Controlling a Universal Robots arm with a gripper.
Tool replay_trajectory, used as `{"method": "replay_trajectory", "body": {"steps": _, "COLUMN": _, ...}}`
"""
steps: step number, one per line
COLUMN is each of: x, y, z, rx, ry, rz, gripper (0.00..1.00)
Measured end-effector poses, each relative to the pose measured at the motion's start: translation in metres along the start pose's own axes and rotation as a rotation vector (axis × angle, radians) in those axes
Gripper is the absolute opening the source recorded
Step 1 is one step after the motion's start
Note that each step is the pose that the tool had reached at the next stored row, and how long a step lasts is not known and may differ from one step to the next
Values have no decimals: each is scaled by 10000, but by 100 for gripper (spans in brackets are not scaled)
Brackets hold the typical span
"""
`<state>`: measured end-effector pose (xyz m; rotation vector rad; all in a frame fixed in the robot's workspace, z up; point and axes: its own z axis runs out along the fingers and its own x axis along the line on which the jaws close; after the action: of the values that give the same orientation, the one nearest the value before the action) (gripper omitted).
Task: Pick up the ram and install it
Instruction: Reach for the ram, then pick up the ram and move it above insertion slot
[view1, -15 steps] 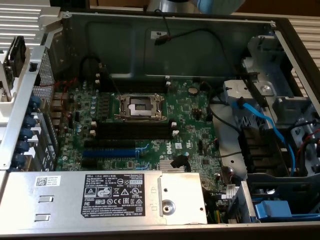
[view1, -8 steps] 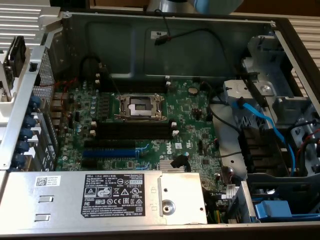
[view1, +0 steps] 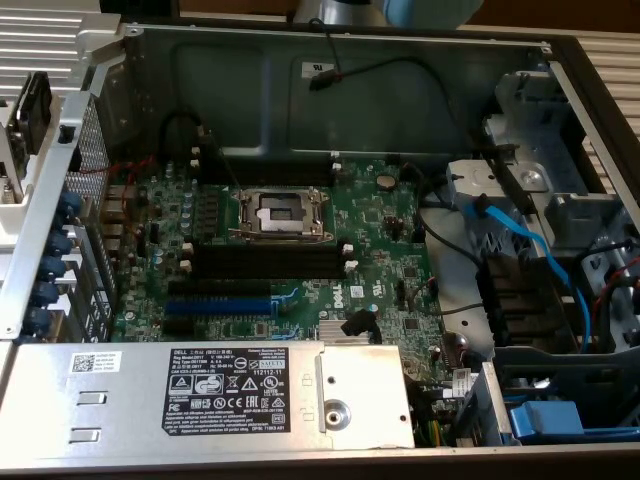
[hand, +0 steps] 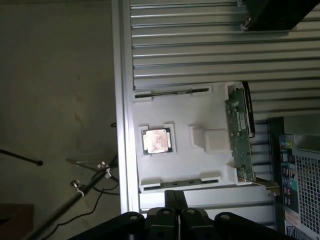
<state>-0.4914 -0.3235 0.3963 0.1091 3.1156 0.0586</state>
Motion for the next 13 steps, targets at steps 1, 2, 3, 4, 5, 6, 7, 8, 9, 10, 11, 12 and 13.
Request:
{"method": "replay_trajectory", "body": {"steps": 1, "x": 0, "y": 0, "z": 0, "rx": 0, "ry": 0, "rz": -1, "gripper": 10}}
{"method": "replay_trajectory", "body": {"steps": 2, "x": 0, "y": 0, "z": 0, "rx": 0, "ry": -1, "rz": -1, "gripper": 10}}
{"method": "replay_trajectory", "body": {"steps": 3, "x": 0, "y": 0, "z": 0, "rx": 0, "ry": 0, "rz": -1, "gripper": 10}}
{"method": "replay_trajectory", "body": {"steps": 4, "x": 1, "y": 0, "z": 0, "rx": 0, "ry": -1, "rz": 0, "gripper": 10}}
{"method": "replay_trajectory", "body": {"steps": 5, "x": 1, "y": 0, "z": 0, "rx": 0, "ry": -1, "rz": 0, "gripper": 10}}
{"method": "replay_trajectory", "body": {"steps": 6, "x": 1, "y": 0, "z": 0, "rx": 0, "ry": -1, "rz": 0, "gripper": 10}}
{"method": "replay_trajectory", "body": {"steps": 7, "x": 1, "y": 0, "z": 0, "rx": 0, "ry": 0, "rz": 0, "gripper": 10}}
{"method": "replay_trajectory", "body": {"steps": 8, "x": 1, "y": 0, "z": 0, "rx": 0, "ry": -1, "rz": 0, "gripper": 10}}
{"method": "replay_trajectory", "body": {"steps": 9, "x": 1, "y": 0, "z": 0, "rx": 0, "ry": -1, "rz": 0, "gripper": 10}}
{"method": "replay_trajectory", "body": {"steps": 10, "x": 1, "y": 0, "z": 0, "rx": 0, "ry": -1, "rz": 0, "gripper": 10}}
{"method": "replay_trajectory", "body": {"steps": 11, "x": 1, "y": 0, "z": 1, "rx": 0, "ry": -1, "rz": 0, "gripper": 10}}
{"method": "replay_trajectory", "body": {"steps": 12, "x": 1, "y": 0, "z": 0, "rx": 0, "ry": -1, "rz": 0, "gripper": 10}}
{"method": "replay_trajectory", "body": {"steps": 13, "x": 1, "y": 0, "z": 0, "rx": 0, "ry": -1, "rz": 0, "gripper": 10}}
